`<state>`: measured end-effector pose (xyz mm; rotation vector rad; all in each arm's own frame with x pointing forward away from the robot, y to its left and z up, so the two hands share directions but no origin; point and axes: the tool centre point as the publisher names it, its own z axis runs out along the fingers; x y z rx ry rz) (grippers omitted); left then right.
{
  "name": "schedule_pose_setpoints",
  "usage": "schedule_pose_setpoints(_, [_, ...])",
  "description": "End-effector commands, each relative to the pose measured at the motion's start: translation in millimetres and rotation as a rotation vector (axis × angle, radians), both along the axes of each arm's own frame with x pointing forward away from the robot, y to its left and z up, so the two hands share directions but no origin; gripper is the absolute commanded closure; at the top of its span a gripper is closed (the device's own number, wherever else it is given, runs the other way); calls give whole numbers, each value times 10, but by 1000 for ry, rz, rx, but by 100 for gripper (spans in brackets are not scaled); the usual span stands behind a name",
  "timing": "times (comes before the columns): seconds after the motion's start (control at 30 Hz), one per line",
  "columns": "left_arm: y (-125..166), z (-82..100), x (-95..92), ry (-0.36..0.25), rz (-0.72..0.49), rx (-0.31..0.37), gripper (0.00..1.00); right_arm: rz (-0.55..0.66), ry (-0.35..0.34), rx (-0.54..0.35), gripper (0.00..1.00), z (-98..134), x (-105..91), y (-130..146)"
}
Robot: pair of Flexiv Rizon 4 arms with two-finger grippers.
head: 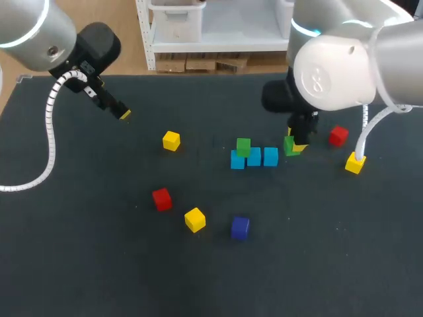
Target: Place the blue cubes, place green cubes on the blue cubes, place the yellow cubes on the green cubes, then place the red cubes on the yellow cubes, and place purple cube on the red cubes.
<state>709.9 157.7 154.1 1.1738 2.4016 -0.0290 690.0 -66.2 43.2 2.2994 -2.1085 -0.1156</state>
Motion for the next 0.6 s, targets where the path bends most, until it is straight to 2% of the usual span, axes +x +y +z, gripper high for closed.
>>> schedule_pose_setpoints(0.03, [7, -2, 17, 2, -4, -1, 0, 8, 20, -4, 100, -19, 65, 137])
schedule_pose_setpoints(0.2, [7, -2, 17, 2, -4, -1, 0, 4, 27, 9, 100, -21, 114, 214])
schedule_pose_setpoints(0.33, [7, -2, 17, 2, -4, -1, 0, -16, -18, 3, 100, 28, 129, 199])
schedule_pose_setpoints(0.6, [7, -2, 17, 2, -4, -1, 0, -16, -18, 3, 100, 28, 129, 199])
